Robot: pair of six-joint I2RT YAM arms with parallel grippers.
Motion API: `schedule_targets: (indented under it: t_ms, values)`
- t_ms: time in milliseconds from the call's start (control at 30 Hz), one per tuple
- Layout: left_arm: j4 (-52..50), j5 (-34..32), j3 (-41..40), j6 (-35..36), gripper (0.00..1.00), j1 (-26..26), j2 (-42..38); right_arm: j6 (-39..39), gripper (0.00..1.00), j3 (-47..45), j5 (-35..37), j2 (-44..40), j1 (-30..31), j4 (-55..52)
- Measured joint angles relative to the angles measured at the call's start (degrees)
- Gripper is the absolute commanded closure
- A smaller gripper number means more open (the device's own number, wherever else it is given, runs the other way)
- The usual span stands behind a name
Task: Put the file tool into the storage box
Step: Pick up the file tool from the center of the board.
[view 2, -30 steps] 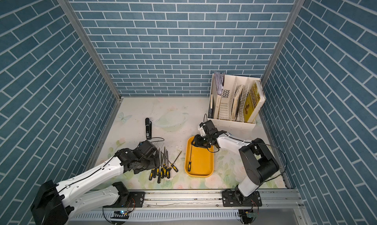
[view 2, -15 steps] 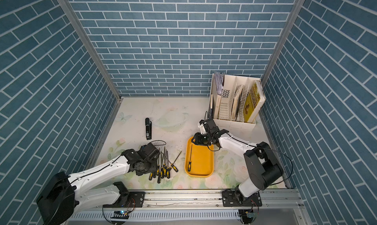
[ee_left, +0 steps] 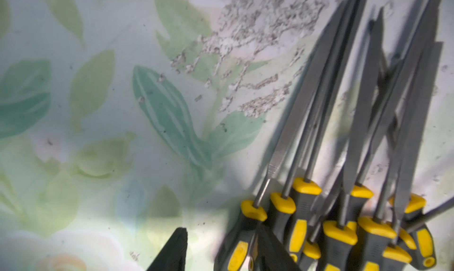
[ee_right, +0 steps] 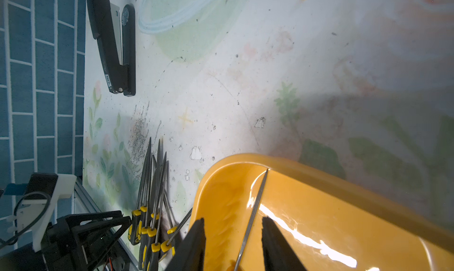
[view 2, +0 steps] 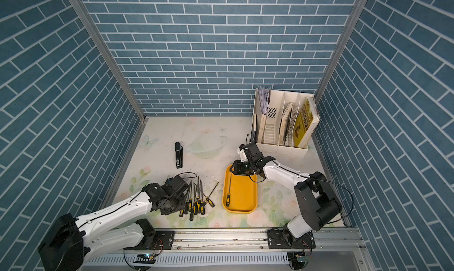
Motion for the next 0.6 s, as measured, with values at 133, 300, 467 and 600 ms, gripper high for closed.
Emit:
schedule_targets:
  t_ms: [133, 300, 467, 600]
  values:
    - [0.37, 0.42, -1.01, -0.02, 0.52, -0.17, 0.35, 0.0, 0.59, 0.0, -0.02, 0.0, 0.13, 0.02]
    - [1.9, 1.14, -1.18, 0.0, 0.52, -0.55, 1.01, 0.0, 0.59, 0.0, -0.02, 0.0, 0.26, 0.04]
    - [3.37, 1.9, -1.18, 0.07, 0.52, -0.98, 2.36, 0.0, 0.6, -0.02, 0.0, 0.0, 0.37, 0.04]
    - [4.46, 1.95, -1.2, 0.2, 0.52, -1.29, 4.15, -0.02, 0.6, -0.02, 0.0, 0.02, 0.42, 0.04]
